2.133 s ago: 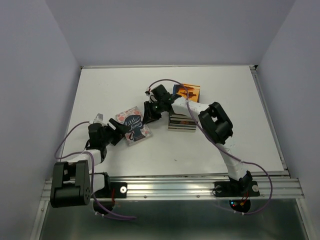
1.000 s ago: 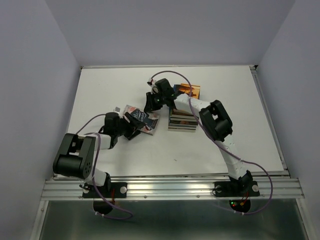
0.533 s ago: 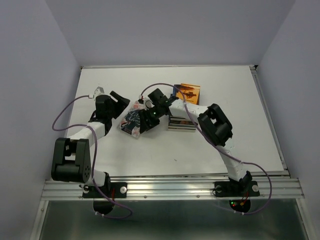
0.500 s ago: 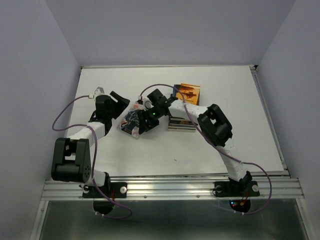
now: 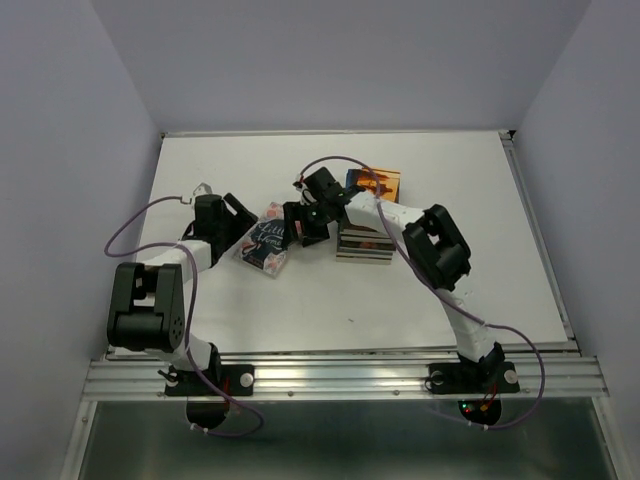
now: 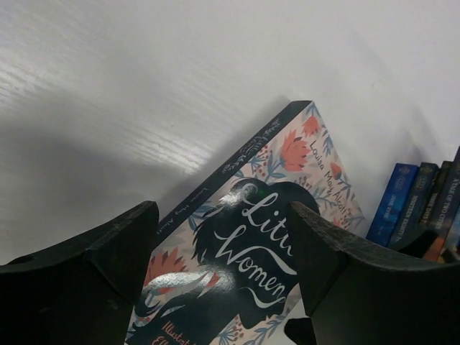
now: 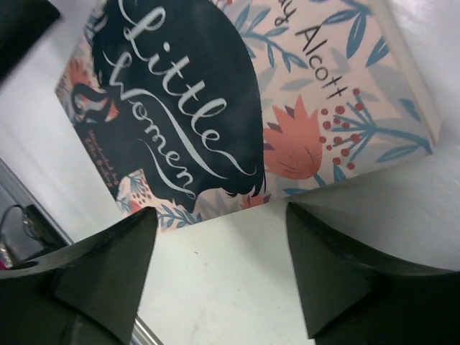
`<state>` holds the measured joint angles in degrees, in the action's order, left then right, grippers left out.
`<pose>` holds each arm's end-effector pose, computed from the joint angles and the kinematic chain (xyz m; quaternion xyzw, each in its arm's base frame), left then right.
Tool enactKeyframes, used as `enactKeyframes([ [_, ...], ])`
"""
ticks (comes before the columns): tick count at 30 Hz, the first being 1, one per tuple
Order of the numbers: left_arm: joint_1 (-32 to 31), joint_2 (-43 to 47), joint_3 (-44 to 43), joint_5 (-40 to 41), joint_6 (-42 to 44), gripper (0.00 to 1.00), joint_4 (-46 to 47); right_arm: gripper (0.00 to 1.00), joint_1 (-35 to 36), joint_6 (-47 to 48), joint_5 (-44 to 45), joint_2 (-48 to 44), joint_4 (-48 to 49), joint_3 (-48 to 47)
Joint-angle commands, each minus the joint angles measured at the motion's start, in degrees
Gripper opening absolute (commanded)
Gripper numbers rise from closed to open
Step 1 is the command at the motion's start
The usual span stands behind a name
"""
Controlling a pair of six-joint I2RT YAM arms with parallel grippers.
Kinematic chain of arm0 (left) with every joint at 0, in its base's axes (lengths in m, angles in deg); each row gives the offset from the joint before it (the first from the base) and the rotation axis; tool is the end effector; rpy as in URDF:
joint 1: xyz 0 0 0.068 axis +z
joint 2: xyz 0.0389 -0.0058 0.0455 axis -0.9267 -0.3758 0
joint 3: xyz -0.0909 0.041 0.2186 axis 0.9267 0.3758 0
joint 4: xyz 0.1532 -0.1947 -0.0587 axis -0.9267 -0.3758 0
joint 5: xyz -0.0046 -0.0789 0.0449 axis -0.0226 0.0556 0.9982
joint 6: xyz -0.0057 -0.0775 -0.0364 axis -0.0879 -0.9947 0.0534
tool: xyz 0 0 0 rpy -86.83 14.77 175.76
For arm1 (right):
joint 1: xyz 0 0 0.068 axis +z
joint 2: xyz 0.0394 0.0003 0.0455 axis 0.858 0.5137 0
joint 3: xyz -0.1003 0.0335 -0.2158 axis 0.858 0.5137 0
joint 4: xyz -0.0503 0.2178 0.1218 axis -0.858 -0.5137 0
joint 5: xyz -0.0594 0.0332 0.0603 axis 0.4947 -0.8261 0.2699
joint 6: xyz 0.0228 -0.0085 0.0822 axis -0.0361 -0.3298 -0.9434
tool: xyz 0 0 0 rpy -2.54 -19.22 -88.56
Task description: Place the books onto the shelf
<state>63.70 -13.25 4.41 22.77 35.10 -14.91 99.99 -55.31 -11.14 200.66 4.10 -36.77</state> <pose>0.3380 -0.0307 0.1420 -0.2585 0.8221 -0.2273 0.4535 0.3540 0.3452 0.1127 -0.1730 0.9186 0.3239 0.1459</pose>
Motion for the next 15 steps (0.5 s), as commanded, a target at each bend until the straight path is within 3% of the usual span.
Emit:
enactKeyframes([
  [1, 0.19, -3.6, -0.34, -5.86, 2.65, 0.95, 0.06, 0.86, -0.74, -0.6, 6.17, 0.51, 0.27, -1.81],
  [5, -0.95, -5.45, 0.37, -9.21, 3.44, 0.99, -0.65, 0.94, -0.74, 0.81, 3.19, 1.21, 0.44, -1.72],
  [11, -6.93, -1.41, 2.3, -11.06, 3.53, 0.99, -2.76, 0.95, -0.74, 0.37, -0.06, 1.3, 4.04, 1.44],
  [15, -7.55, -0.26, 4.24, -12.64, 1.16, 0.99, -1.0, 0.92, -0.74, 0.46, 2.83, -0.11, 5.63, 4.51],
])
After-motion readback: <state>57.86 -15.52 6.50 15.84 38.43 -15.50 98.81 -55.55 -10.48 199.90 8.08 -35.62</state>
